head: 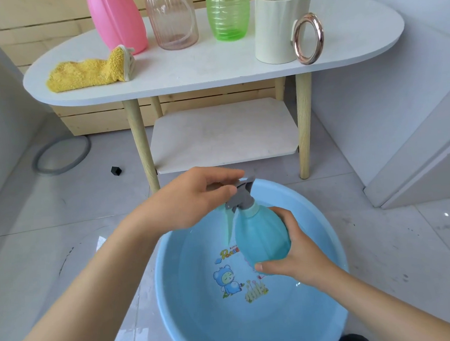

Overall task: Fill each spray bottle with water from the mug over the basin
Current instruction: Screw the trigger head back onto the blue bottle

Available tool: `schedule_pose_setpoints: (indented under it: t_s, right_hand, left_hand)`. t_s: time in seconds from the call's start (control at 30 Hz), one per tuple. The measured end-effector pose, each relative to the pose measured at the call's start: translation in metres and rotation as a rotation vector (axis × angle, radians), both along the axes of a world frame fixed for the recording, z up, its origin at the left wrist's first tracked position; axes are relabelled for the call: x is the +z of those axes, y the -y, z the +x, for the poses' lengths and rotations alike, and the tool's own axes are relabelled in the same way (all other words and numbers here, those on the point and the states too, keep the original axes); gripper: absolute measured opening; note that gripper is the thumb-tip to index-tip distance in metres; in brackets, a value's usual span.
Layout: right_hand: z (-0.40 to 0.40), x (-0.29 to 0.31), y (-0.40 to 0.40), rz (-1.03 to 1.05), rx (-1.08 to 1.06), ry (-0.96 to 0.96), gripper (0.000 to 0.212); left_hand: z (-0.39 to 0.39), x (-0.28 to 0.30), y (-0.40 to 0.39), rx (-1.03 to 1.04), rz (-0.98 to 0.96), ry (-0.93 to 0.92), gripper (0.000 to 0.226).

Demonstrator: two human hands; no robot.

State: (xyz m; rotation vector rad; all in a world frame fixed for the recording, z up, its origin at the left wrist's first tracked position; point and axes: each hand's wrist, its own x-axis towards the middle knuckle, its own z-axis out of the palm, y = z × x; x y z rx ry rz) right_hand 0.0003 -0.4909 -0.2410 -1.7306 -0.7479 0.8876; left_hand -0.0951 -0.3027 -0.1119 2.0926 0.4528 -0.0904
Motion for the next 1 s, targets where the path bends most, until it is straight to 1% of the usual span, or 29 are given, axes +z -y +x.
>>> schedule_pose_setpoints:
  t_s: [0.13,0.2,0.27,0.33,0.37,0.4,0.43,0.5,0.53,0.57,0.6,0.73,0.83,0.93,1.0]
  right_hand:
    - [0.003,-0.006,0.001,-0.021,0.007,0.055,0.088]
    - [0.003,-0.007,0.002,-0.034,0.015,0.063,0.088]
    - [0.001,-0.007,0.003,-0.046,0.013,0.069,0.087]
    - [-0.001,-0.006,0.002,-0.046,-0.006,0.083,0.086]
    - [-0.003,-0.004,0.0,-0.05,-0.021,0.092,0.086]
    - [-0.005,-0.002,-0.003,-0.05,-0.04,0.103,0.086]
    - [-0.006,-0.001,-0.005,-0.048,-0.061,0.12,0.086]
    - [-0.011,0.003,-0.011,-0.05,-0.093,0.147,0.087]
    - [-0.012,0.005,-0.013,-0.056,-0.105,0.146,0.087]
    - [-0.014,0.009,-0.015,-0.06,-0.11,0.135,0.086]
    - [-0.013,0.011,-0.016,-0.059,-0.107,0.118,0.085]
    - [-0.002,0.025,-0.016,-0.054,-0.036,0.068,0.078]
    - [0.003,0.029,-0.016,-0.08,0.014,0.018,0.078]
    - [0.004,0.029,-0.016,-0.095,0.069,-0.073,0.082]
    - [0.004,0.029,-0.016,-0.093,0.093,-0.1,0.083]
  left_hand:
    - [-0.001,0.003,0.0,-0.099,0.13,-0.004,0.043]
    - [-0.001,0.005,0.002,-0.128,0.114,0.016,0.047]
    - [0.0,0.007,0.003,-0.104,0.078,0.02,0.046]
    - [0.002,0.006,0.004,-0.047,0.121,-0.016,0.04]
    - [0.005,0.006,0.007,-0.02,0.203,-0.062,0.035]
    - [0.008,0.005,0.013,0.002,0.32,-0.119,0.025]
    - [0.012,0.003,0.019,0.029,0.449,-0.173,0.02]
    - [0.02,-0.003,0.03,0.06,0.734,-0.231,0.029]
    - [0.024,-0.006,0.033,0.059,0.863,-0.212,0.035]
    - [0.027,-0.008,0.031,0.056,0.949,-0.174,0.039]
    - [0.029,-0.007,0.027,0.057,0.982,-0.125,0.041]
    - [0.028,-0.007,0.01,0.035,0.894,-0.003,0.039]
    - [0.026,-0.01,0.006,0.015,0.865,0.067,0.037]
    - [0.025,-0.008,0.002,-0.021,0.824,0.102,0.035]
    - [0.024,-0.006,-0.001,-0.057,0.811,0.095,0.034]
